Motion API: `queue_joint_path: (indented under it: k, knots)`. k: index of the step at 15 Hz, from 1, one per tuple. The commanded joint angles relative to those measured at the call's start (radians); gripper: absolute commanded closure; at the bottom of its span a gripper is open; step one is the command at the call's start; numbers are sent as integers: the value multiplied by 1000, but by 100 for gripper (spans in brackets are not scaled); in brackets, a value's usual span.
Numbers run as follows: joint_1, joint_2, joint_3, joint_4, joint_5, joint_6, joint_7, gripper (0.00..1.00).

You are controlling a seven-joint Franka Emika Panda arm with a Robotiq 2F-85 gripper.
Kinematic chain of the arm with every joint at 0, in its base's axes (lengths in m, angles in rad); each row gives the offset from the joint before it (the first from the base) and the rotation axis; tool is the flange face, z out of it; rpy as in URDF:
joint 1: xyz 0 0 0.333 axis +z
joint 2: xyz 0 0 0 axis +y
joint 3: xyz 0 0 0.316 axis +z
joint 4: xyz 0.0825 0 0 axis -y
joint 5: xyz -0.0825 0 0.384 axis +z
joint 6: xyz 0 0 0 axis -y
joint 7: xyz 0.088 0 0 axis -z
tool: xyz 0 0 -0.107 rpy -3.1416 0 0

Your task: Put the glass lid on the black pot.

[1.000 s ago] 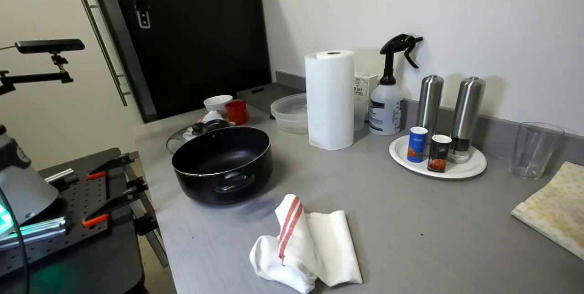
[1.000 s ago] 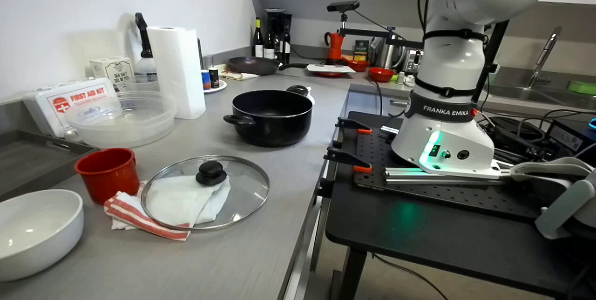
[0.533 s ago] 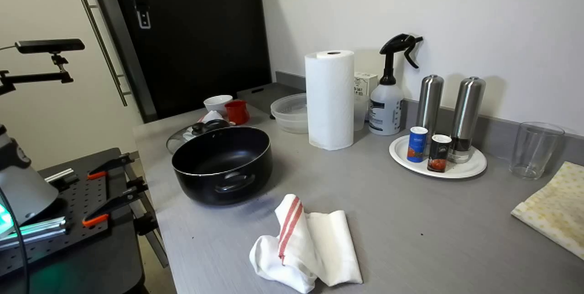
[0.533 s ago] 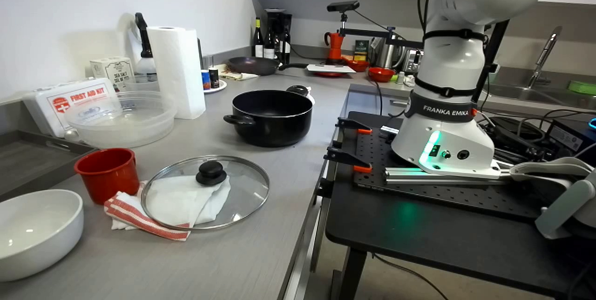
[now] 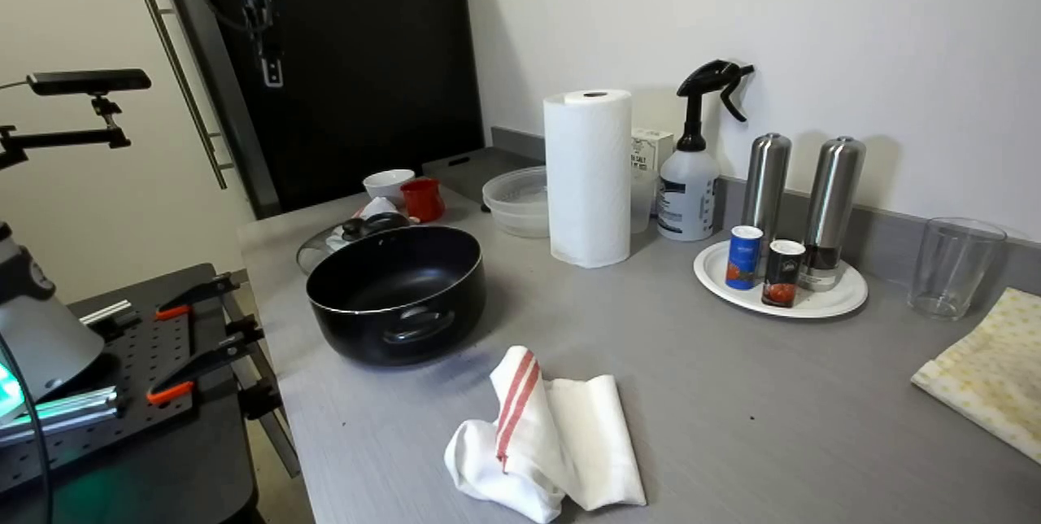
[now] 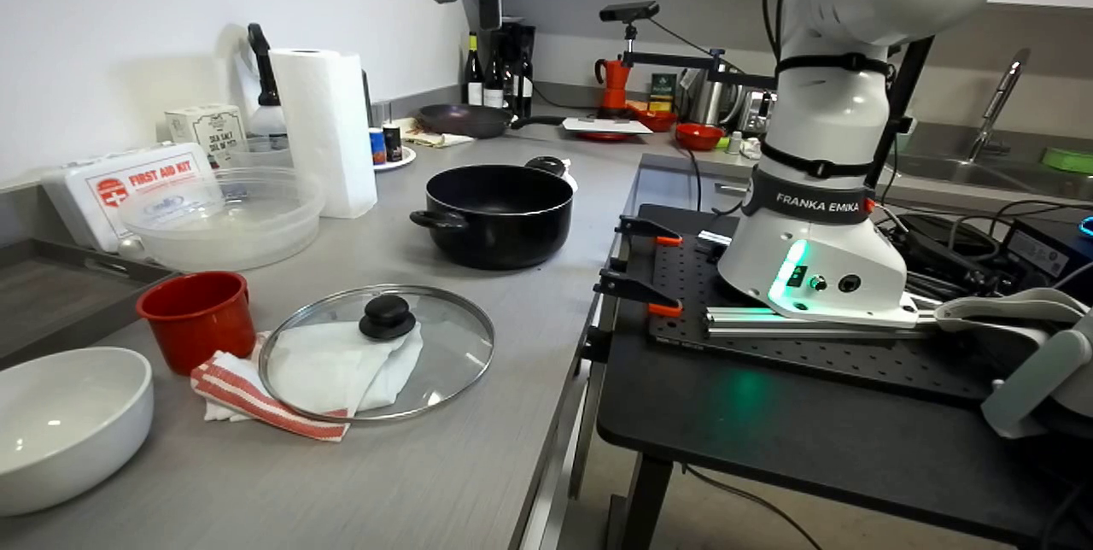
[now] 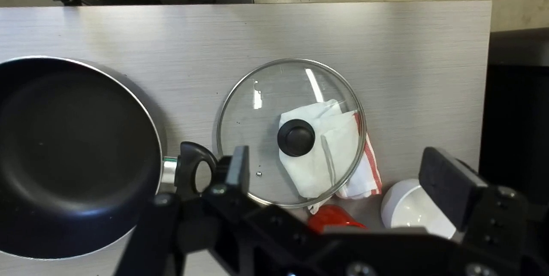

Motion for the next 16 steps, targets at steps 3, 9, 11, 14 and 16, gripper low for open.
queue_joint_path:
  k: [3,9,11,14,16]
  knots:
    - [26,123,74,-13,-32,145,44,0]
    - [23,322,131,11,-167,375,183,0]
    - [27,402,131,35,-230,422,232,0]
    - [44,511,119,78,-305,454,295,0]
    - [60,570,107,109,-339,466,324,0]
